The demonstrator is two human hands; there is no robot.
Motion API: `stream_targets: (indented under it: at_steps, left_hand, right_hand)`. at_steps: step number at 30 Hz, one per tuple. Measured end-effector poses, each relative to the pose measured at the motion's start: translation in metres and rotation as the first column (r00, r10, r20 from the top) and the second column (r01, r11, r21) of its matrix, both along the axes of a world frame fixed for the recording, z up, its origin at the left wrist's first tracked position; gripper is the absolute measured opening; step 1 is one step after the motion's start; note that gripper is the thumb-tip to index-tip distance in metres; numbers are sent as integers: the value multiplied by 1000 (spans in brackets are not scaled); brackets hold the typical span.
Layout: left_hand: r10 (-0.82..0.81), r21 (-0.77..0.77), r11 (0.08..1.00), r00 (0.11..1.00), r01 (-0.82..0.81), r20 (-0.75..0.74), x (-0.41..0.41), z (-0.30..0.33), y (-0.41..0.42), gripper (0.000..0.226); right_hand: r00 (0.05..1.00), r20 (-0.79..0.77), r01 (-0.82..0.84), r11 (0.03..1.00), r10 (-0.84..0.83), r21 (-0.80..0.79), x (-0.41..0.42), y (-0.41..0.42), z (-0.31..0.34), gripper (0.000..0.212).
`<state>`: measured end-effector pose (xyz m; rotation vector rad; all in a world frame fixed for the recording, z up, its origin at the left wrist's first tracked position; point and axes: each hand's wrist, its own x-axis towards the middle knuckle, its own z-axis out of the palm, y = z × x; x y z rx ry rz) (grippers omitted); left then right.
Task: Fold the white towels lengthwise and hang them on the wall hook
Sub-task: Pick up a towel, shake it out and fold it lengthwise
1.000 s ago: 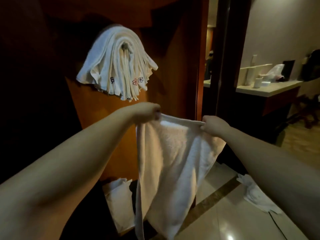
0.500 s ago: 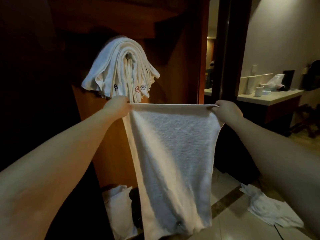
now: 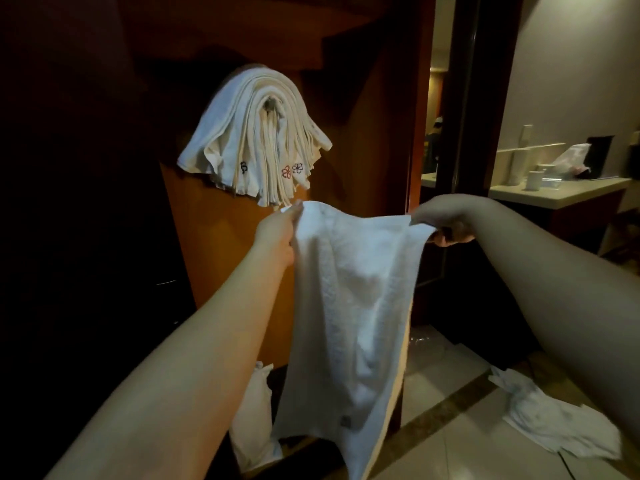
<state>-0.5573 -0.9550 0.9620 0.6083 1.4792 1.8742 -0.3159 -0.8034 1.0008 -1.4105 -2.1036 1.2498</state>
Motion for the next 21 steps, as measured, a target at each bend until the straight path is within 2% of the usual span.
stream_targets:
  at_steps: [1,3,5,8,11,13,14,15,17,19,21]
  left_hand:
    - [-1,-17,1000,1000,1,12,6,-2,2,53]
    - [-9,-30,1000,1000,9,-14,19,-5,4,55]
    - [-35,18,999,997,37,-62,31,-7,4,46]
    - [-63,71,995,988,74,-143,42,-9,0,37]
    - [-103,139,980,960,143,-261,50,-7,-9,17]
    - [-116,144,975,939,170,-323,54,-7,-16,27]
    - [-132,147,970,930,192,-342,56,-8,-19,35]
    - [-160,159,960,920,229,-357,58,-9,-22,34]
    - [-204,181,940,903,288,-379,60,-8,-28,20]
    - [-223,181,931,887,317,-405,64,-5,-35,20]
    - [-218,163,934,866,320,-450,63,-4,-40,23]
  right_hand:
    - [995,-90,-44,997,38,-66,-4,-7,-1,17]
    - [946,-314,-133,981,82,-145,-11,-20,-6,35]
    - [874,-464,-201,976,142,-81,-18,-35,-11,31]
    - [790,-547,-269,958,276,96,-30,-59,-16,27]
    - [749,-497,-377,898,439,226,-31,-75,-19,33]
    - [762,-382,-386,841,523,379,-30,-79,-21,30]
    - [783,-339,-345,818,521,461,-31,-81,-22,24]
    - [807,-315,-287,797,500,531,-32,-82,-22,17]
    - [834,-316,-182,765,453,617,-35,-85,-22,6]
    - [834,-332,-138,750,440,647,-37,-88,-23,5]
    - [865,-269,-128,705,423,697,-37,-93,-22,8]
